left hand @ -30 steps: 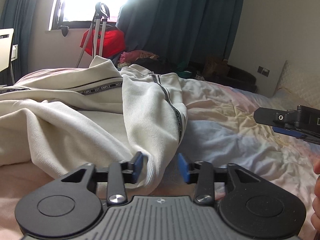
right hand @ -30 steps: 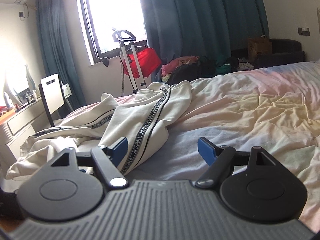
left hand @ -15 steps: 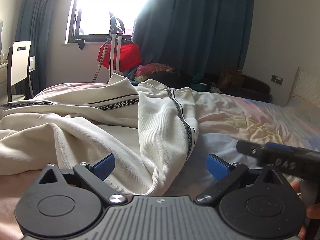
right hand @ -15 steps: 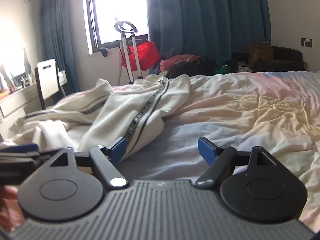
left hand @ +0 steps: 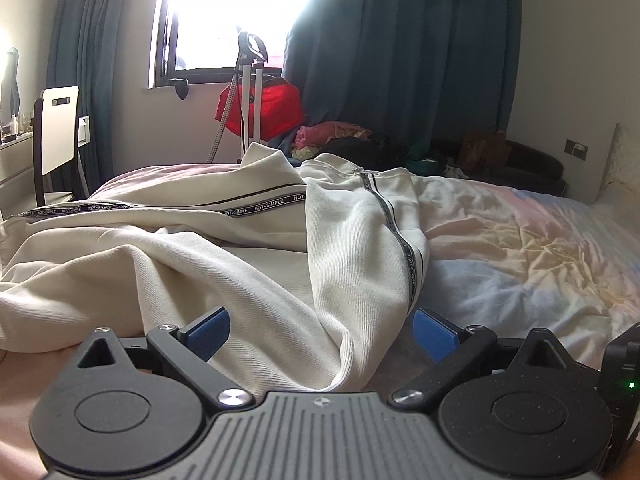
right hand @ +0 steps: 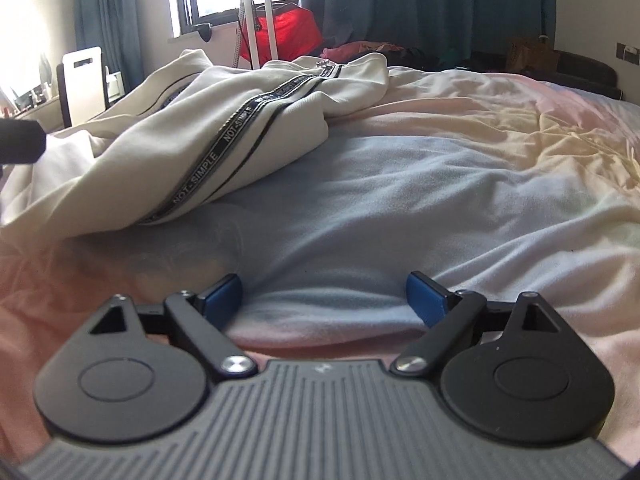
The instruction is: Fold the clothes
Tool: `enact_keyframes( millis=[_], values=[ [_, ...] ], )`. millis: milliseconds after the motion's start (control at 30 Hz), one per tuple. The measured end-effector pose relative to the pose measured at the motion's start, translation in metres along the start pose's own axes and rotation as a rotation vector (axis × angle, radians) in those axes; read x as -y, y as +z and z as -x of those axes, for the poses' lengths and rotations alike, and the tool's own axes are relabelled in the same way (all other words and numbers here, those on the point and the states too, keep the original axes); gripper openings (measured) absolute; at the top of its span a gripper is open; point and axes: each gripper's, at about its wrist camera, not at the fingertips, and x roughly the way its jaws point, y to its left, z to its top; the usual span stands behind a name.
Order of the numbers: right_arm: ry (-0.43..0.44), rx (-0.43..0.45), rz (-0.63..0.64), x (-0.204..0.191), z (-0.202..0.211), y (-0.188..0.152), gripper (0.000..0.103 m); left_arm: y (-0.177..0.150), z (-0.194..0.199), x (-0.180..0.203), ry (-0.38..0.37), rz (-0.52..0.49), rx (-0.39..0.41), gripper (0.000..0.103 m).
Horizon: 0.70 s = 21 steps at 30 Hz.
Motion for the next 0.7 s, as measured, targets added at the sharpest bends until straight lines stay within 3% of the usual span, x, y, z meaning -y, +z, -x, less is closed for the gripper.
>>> enact_keyframes(
  millis=[67,100,700],
  values=[
    [0.032,-0.01,-0.033,0.006,-0.001,0.0,0.102,0.0,0.001,0.0,-0.003,0.002,0.001,0.099],
    [0.061,-0.025,-0.051,0.009,-0.005,0.001,0.103,0.0,0.001,0.0,-0.002,0.0,0.001,0.099],
    [0.146,-0.008,-0.16,0.029,-0.004,0.003,0.103,-0.001,0.004,-0.002,0.009,-0.002,0.003,0.099]
  ],
)
